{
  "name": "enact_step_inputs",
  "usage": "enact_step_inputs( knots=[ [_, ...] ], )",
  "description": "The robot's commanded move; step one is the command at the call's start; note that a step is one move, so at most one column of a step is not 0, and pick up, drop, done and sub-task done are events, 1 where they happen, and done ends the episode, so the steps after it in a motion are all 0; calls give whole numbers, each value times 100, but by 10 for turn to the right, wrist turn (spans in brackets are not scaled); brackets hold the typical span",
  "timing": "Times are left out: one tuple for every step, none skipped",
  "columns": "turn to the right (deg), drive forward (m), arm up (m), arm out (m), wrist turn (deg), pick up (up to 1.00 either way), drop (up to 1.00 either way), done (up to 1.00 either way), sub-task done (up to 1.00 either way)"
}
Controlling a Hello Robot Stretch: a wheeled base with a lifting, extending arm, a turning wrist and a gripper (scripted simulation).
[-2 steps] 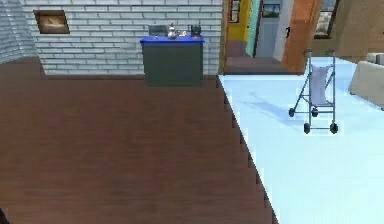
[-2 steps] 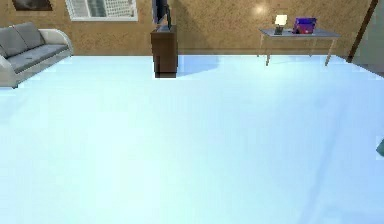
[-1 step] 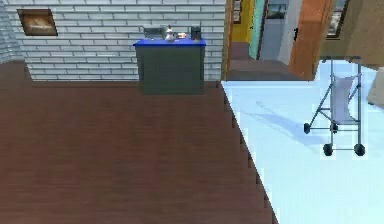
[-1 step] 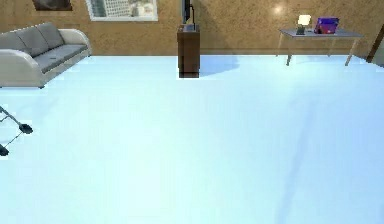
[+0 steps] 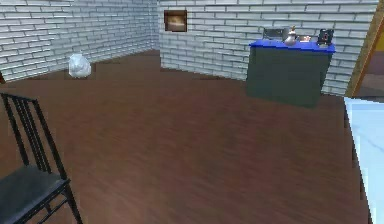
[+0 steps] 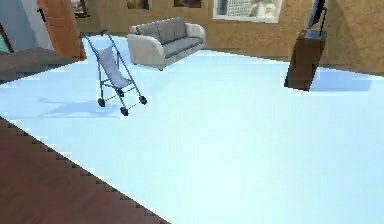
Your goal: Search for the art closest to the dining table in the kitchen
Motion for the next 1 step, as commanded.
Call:
enact_step_inputs(
  knots=[
    [0,100,0,0,0,0,0,0,0]
  ],
)
